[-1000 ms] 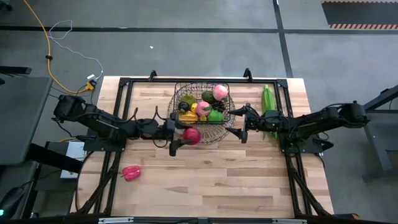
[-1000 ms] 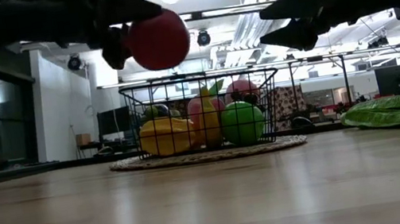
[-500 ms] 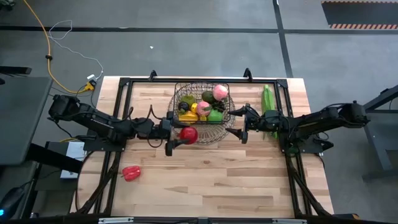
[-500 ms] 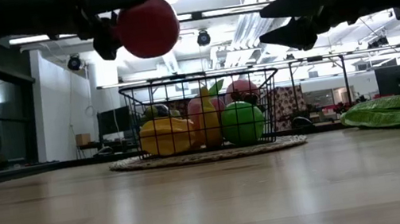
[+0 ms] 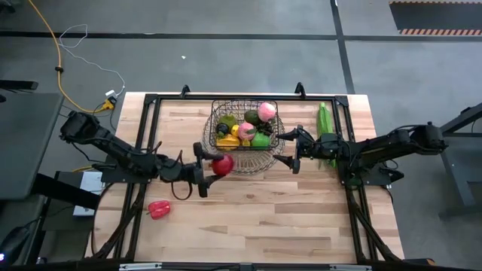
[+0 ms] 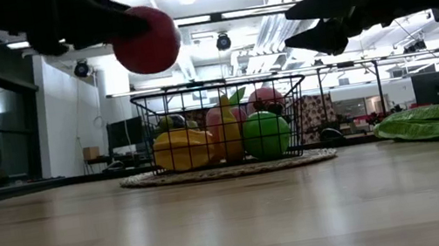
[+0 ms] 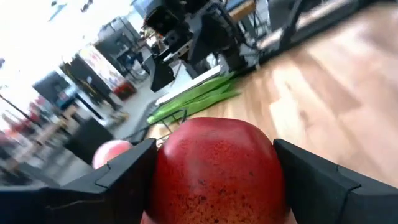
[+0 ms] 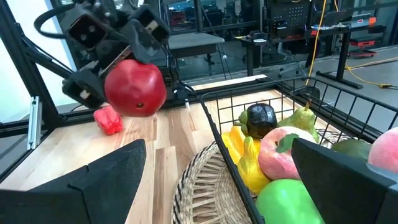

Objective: Build produce basket
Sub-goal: Put the pomegranate into the black wire basket

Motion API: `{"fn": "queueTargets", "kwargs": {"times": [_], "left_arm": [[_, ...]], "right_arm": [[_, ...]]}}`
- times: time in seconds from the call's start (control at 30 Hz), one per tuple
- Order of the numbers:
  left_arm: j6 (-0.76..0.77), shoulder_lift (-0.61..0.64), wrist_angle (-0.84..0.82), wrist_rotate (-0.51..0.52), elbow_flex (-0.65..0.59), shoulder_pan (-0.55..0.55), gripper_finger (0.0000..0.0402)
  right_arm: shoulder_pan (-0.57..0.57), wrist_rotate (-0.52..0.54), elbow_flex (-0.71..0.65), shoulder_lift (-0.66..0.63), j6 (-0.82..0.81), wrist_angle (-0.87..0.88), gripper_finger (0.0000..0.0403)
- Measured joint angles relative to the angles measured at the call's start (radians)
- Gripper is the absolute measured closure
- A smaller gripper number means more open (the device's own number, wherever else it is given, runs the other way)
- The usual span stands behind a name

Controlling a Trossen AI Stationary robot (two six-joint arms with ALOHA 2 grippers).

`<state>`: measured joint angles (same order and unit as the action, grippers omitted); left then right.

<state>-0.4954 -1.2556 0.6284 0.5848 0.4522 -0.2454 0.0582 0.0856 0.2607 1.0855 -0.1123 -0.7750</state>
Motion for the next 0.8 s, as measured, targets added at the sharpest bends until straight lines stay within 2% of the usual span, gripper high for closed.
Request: {"fn": "queueTargets", "kwargs": {"times": [0.17, 0.43, 0.5, 0.7, 0.8], "left_arm": [[-0.173, -0.012, -0.017, 0.017, 0.000, -0.034, 0.0112], [-0.199, -0.036, -0.015, 0.085, 0.000, -0.043, 0.0112], [-0.147, -0.039, -0.009, 0.101, 0.000, -0.043, 0.0112], [0.225, -0.038, 0.080, 0.234, 0.002, -0.031, 0.0112], [0.331, -0.026, 0.075, 0.208, 0.018, -0.017, 0.0112]], "right_arm": [[0.000, 0.000, 0.000, 0.000, 0.000, 0.000, 0.0010], [0.000, 0.000, 0.000, 0.000, 0.000, 0.000, 0.0010], [0.000, 0.000, 0.000, 0.000, 0.000, 0.000, 0.0010], [0.000, 0.000, 0.000, 0.000, 0.000, 0.000, 0.0010], [0.000, 0.000, 0.000, 0.000, 0.000, 0.000, 0.0010]]}}
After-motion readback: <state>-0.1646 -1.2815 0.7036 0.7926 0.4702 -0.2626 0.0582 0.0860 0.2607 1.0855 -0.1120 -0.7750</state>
